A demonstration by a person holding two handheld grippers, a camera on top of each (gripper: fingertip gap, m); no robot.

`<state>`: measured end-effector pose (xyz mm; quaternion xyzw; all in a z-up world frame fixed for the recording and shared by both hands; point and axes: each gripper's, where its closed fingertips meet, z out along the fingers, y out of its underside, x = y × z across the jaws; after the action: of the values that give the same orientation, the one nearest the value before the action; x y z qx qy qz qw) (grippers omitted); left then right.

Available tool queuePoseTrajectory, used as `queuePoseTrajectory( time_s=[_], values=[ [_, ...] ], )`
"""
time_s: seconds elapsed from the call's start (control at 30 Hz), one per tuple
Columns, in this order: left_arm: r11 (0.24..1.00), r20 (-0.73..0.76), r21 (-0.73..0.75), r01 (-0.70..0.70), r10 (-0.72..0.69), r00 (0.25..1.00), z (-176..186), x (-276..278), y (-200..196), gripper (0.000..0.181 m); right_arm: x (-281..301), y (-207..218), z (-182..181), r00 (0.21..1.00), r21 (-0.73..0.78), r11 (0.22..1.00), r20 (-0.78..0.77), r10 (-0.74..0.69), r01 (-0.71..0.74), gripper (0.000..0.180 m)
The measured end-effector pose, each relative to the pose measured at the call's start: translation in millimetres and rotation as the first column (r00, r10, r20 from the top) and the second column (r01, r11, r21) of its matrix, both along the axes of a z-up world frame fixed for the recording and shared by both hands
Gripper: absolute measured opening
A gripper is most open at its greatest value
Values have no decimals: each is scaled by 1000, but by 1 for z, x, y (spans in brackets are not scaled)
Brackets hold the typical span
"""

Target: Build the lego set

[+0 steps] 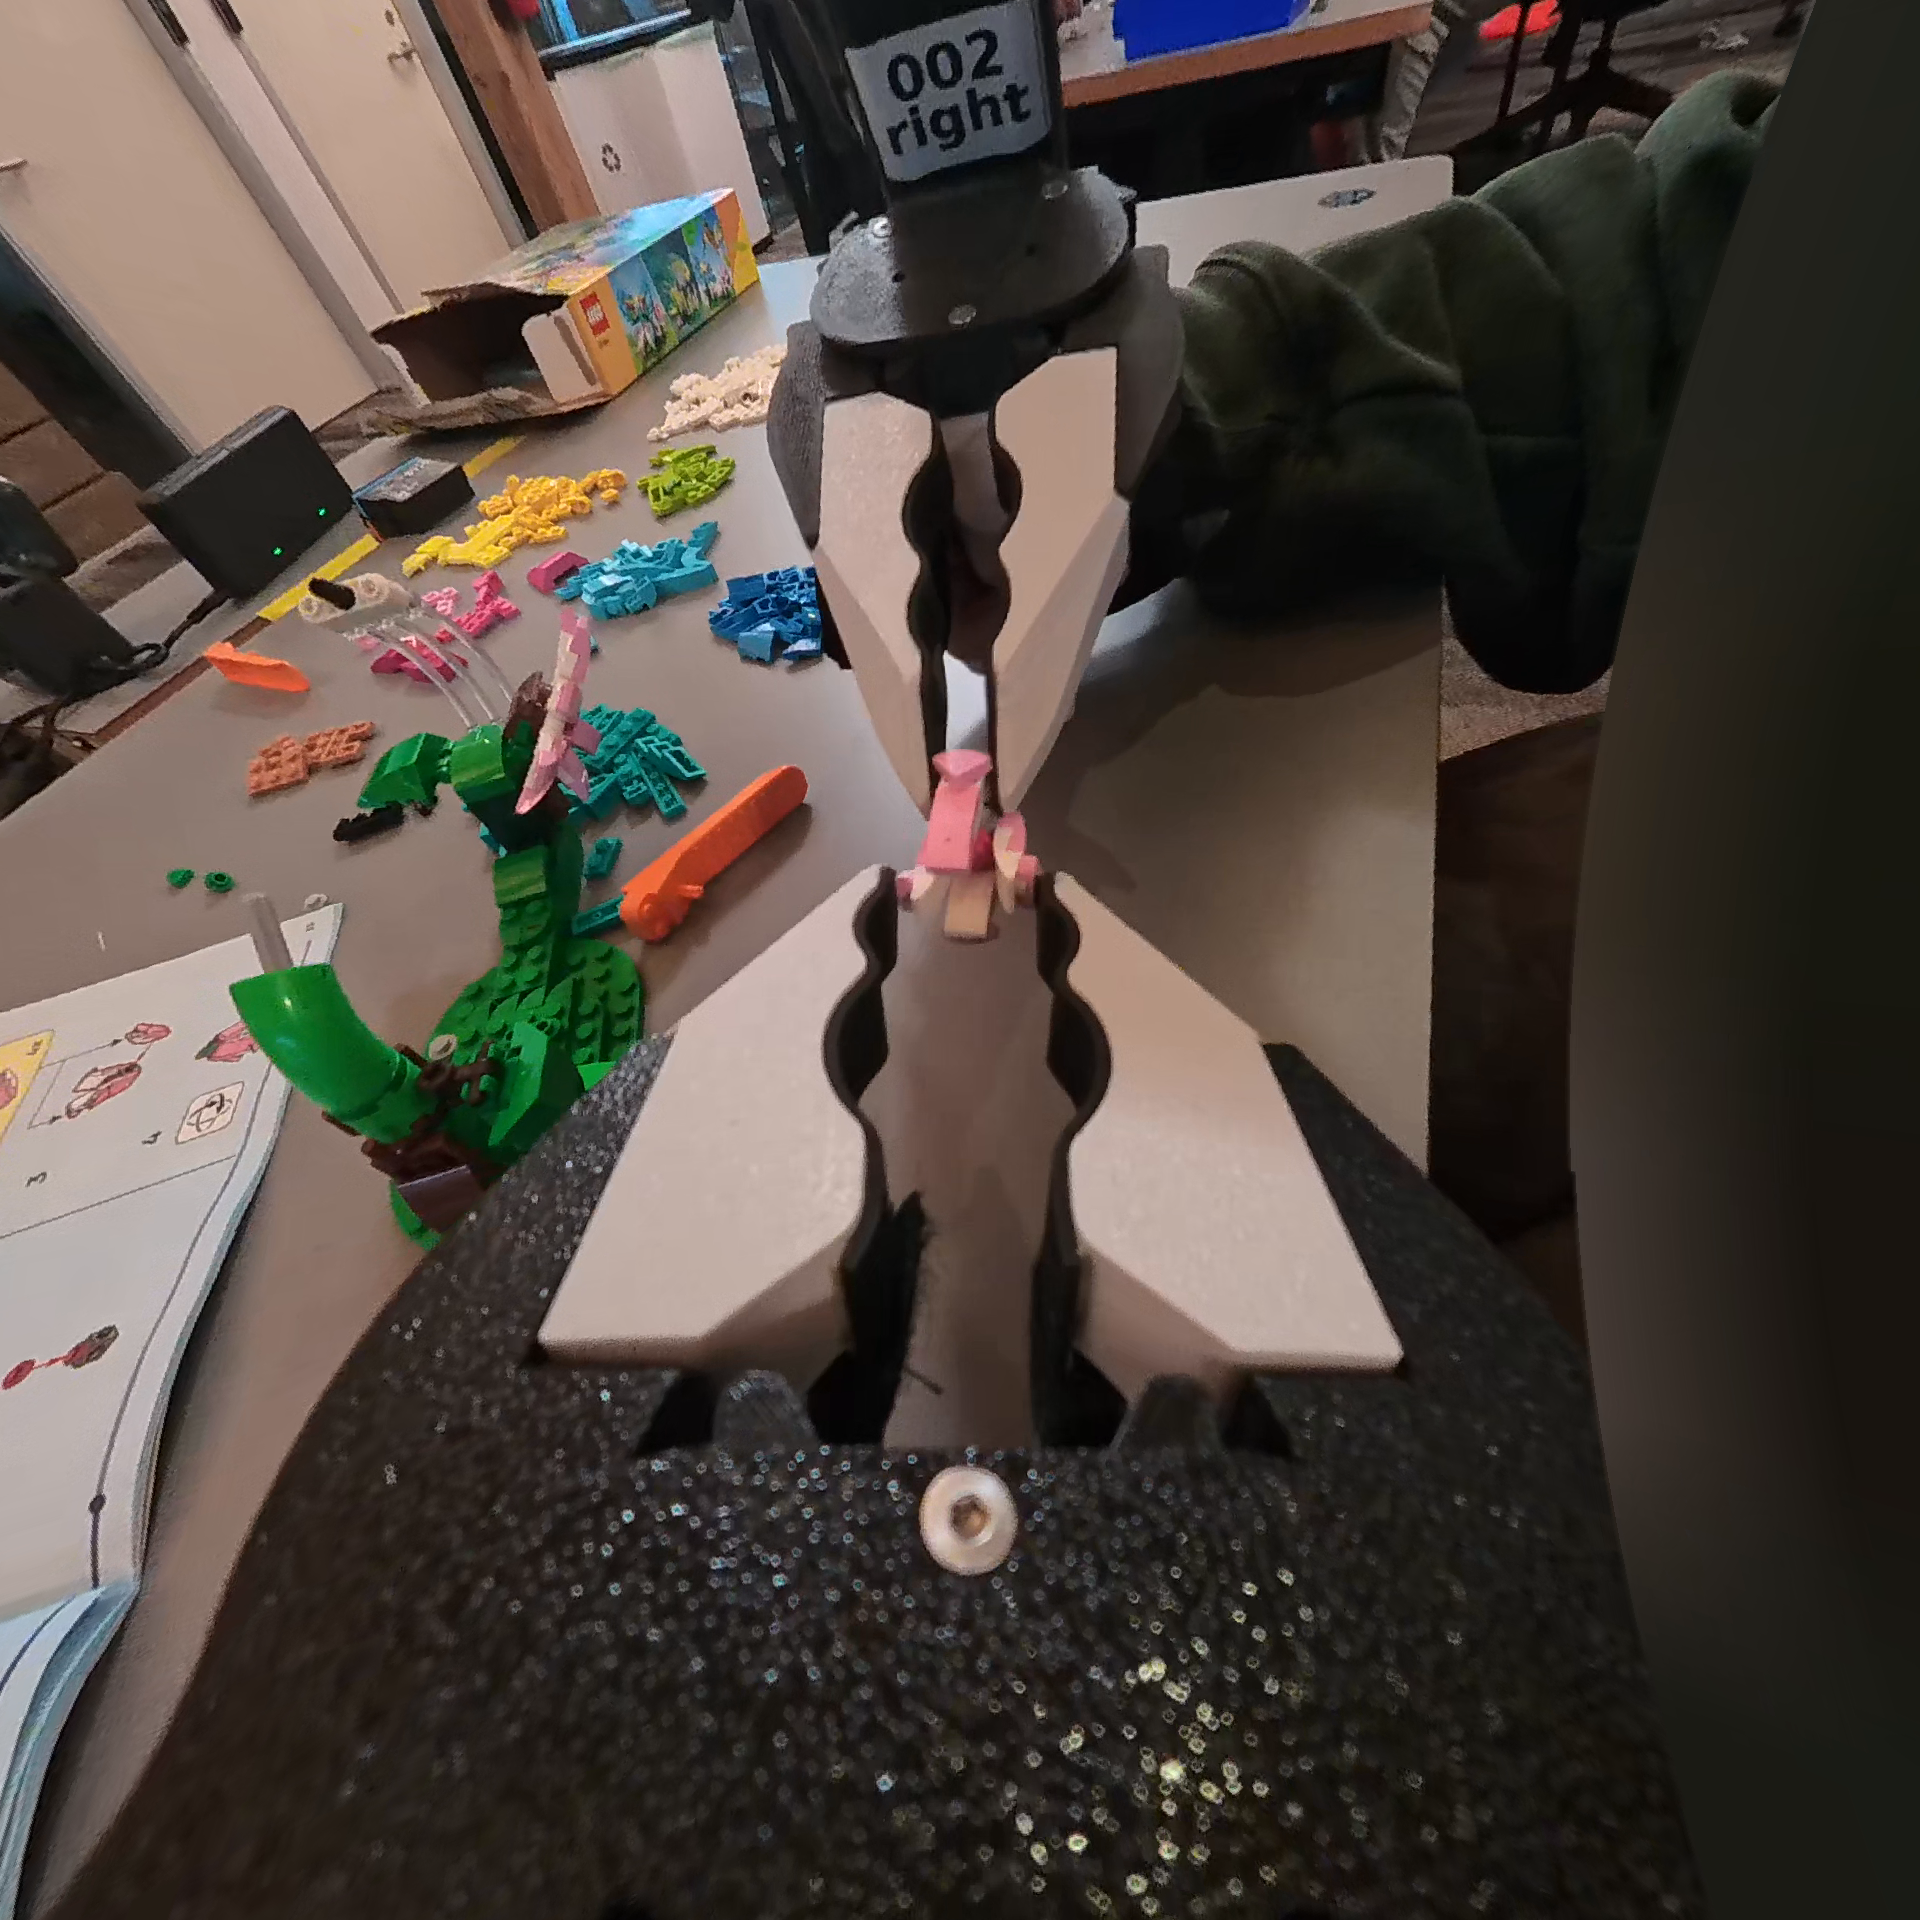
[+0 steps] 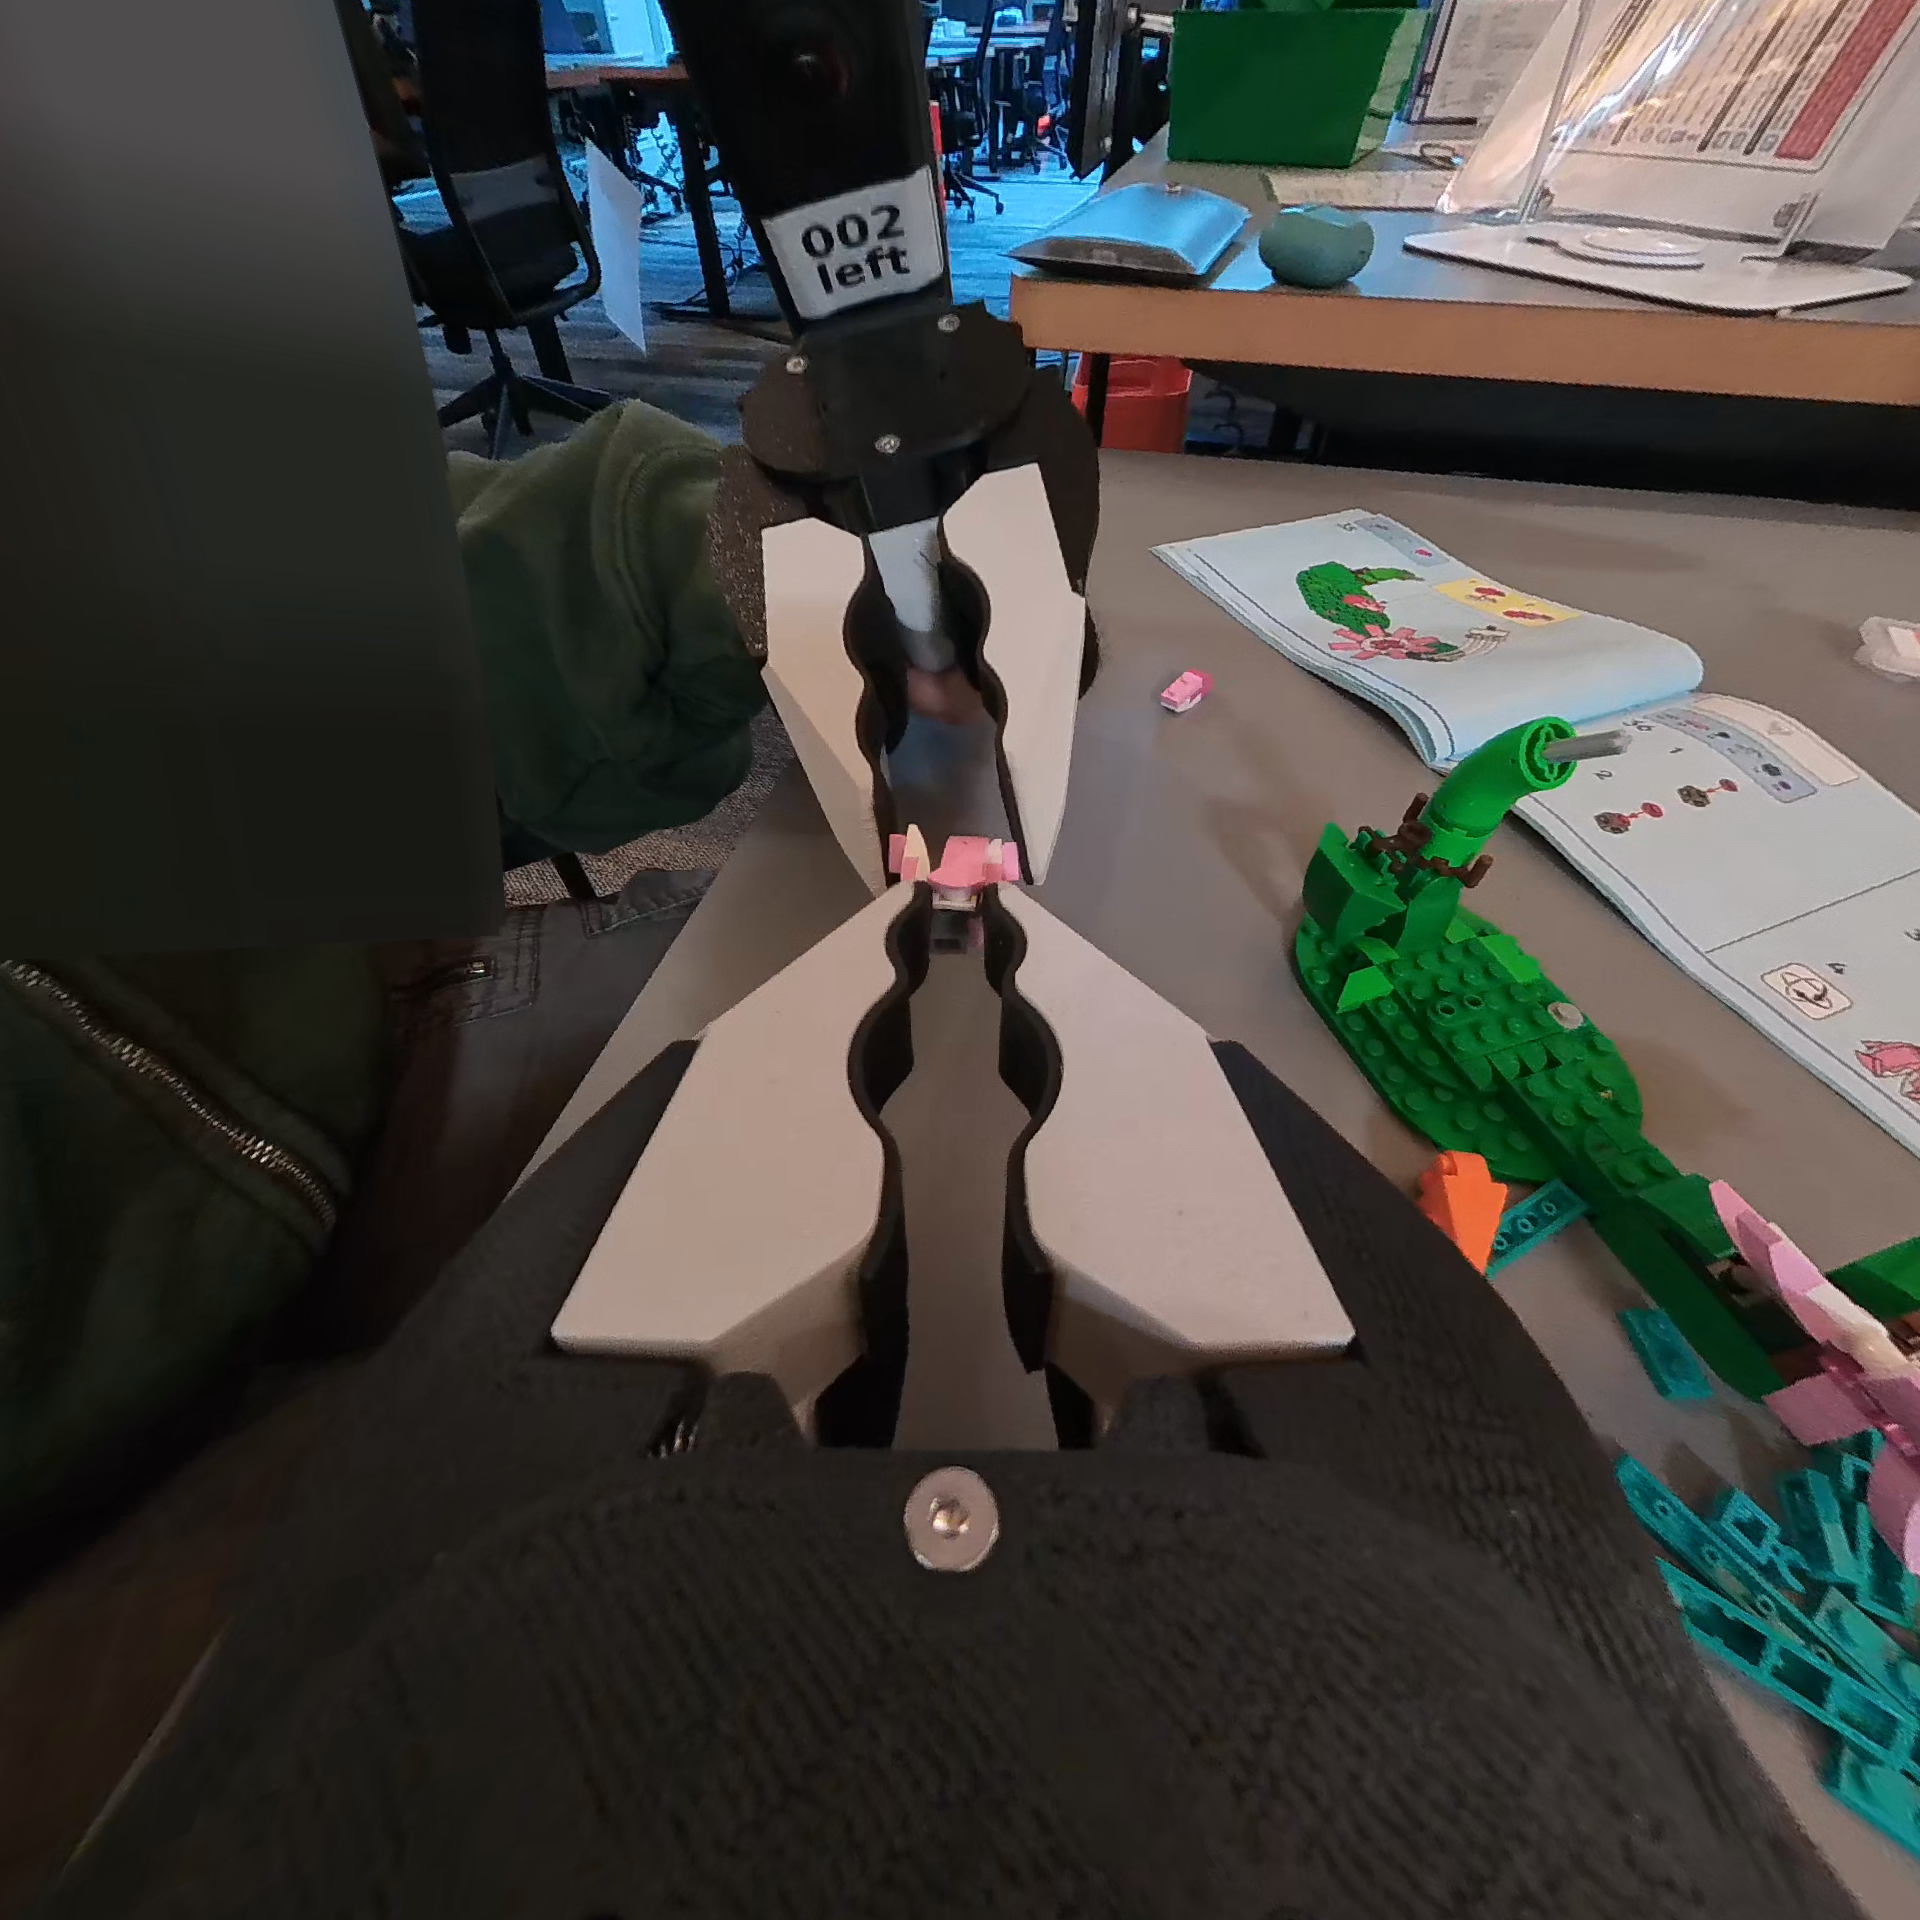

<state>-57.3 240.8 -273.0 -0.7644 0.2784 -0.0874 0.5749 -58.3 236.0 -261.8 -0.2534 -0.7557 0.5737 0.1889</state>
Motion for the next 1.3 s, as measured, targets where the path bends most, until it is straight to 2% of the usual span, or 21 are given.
queuePoseTrajectory(
  time_s=[0.4,1.3],
  values=[
    [998,33,49,31,-32,999,8,6,-1,25,6,-5,9,999,-56,997,-10,45,-46,9],
    [999,40,46,29,-31,999,8,5,-1,25,6,-5,8,999,-25,999,-14,39,-39,15]
  ],
)
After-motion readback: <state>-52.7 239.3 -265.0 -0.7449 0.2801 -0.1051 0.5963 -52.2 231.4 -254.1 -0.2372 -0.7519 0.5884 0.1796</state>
